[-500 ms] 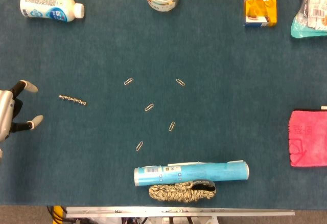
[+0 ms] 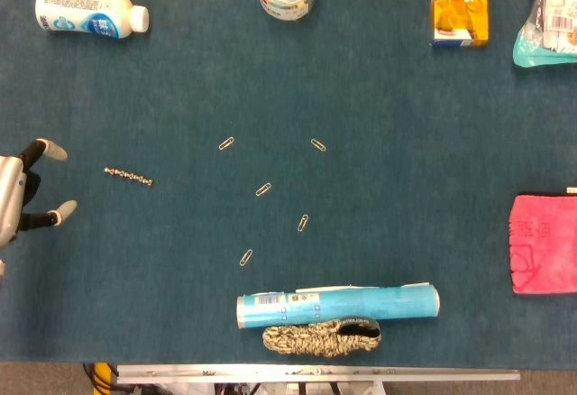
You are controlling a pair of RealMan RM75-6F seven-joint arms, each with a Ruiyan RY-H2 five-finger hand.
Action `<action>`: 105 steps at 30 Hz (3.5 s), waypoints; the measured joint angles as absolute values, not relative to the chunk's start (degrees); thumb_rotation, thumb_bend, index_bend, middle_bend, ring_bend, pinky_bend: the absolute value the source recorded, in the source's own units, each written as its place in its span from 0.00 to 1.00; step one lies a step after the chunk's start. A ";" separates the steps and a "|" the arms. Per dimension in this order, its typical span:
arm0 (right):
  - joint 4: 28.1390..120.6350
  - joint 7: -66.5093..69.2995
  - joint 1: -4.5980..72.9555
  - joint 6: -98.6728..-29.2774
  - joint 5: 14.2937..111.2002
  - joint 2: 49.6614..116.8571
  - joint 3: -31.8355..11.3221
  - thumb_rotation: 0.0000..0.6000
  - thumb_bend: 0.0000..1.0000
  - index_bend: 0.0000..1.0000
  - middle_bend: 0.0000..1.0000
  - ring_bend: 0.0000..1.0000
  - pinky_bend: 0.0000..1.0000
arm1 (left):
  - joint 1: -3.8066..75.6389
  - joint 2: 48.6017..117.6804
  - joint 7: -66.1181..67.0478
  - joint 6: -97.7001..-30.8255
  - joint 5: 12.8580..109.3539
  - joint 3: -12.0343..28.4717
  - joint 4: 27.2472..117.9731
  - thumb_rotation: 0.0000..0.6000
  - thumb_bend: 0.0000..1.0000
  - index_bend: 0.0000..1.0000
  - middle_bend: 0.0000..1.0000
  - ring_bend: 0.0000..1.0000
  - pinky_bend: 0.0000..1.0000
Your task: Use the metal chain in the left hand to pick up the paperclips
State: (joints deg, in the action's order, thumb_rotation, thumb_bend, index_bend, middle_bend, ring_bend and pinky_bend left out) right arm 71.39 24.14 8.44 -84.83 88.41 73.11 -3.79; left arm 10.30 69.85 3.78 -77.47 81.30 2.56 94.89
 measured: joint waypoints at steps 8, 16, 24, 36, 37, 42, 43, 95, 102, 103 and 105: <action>71.80 23.75 8.32 -85.00 87.93 72.37 -4.25 1.00 0.00 0.27 0.26 0.14 0.48 | 10.70 70.34 3.33 -76.68 81.18 2.53 94.21 1.00 0.00 0.40 1.00 1.00 1.00; 72.51 23.27 8.54 -85.26 88.36 71.84 -4.40 1.00 0.00 0.27 0.26 0.14 0.48 | 11.90 71.56 0.47 -74.55 81.33 2.63 92.09 1.00 0.00 0.42 1.00 1.00 1.00; 72.49 23.34 8.30 -85.09 88.12 72.04 -4.20 1.00 0.00 0.27 0.26 0.14 0.48 | 15.63 71.63 -4.32 -67.45 82.15 2.02 89.96 1.00 0.00 0.44 1.00 1.00 1.00; 72.65 23.09 7.71 -85.17 87.74 71.93 -4.02 1.00 0.00 0.27 0.26 0.14 0.48 | 19.65 75.25 -6.20 -62.45 82.55 1.87 84.16 1.00 0.02 0.44 1.00 1.00 1.00; 72.66 23.09 7.67 -85.15 87.71 71.91 -4.00 1.00 0.00 0.27 0.26 0.14 0.48 | 19.95 75.56 -6.39 -62.09 82.48 1.91 83.74 1.00 0.04 0.44 1.00 1.00 1.00; 72.58 23.28 7.52 -85.30 87.65 71.74 -4.06 1.00 0.00 0.27 0.26 0.14 0.48 | 21.17 75.92 -7.18 -60.08 82.14 1.82 82.81 1.00 0.10 0.46 1.00 1.00 1.00; 72.58 23.29 7.50 -85.29 87.62 71.70 -4.07 1.00 0.00 0.27 0.26 0.14 0.48 | 21.47 76.00 -7.15 -59.63 82.02 1.76 82.52 1.00 0.10 0.46 1.00 1.00 1.00; 72.34 23.68 8.11 -83.51 87.35 72.27 -4.10 1.00 0.00 0.27 0.26 0.14 0.48 | 27.51 81.42 -1.63 -53.28 80.87 -0.34 70.84 1.00 0.26 0.47 1.00 1.00 1.00; 72.20 23.75 8.26 -83.31 87.38 72.53 -4.10 1.00 0.00 0.27 0.26 0.14 0.48 | 27.90 81.60 -0.93 -52.51 80.65 -0.53 70.16 1.00 0.26 0.47 1.00 1.00 1.00; 72.19 23.74 8.25 -83.31 87.36 72.55 -4.09 1.00 0.00 0.27 0.26 0.14 0.48 | 28.04 81.61 -0.84 -52.15 80.51 -0.55 69.97 1.00 0.26 0.47 1.00 1.00 1.00; 72.16 23.80 8.25 -83.24 87.31 72.58 -4.09 1.00 0.00 0.27 0.26 0.14 0.48 | 28.24 81.65 -0.75 -51.72 80.33 -0.58 69.71 1.00 0.26 0.48 1.00 1.00 1.00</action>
State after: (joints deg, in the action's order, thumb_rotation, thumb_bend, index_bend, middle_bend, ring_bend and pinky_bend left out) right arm 72.16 23.80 8.25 -83.24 87.31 72.58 -4.09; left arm 28.24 81.65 -0.75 -51.72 80.33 -0.58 69.71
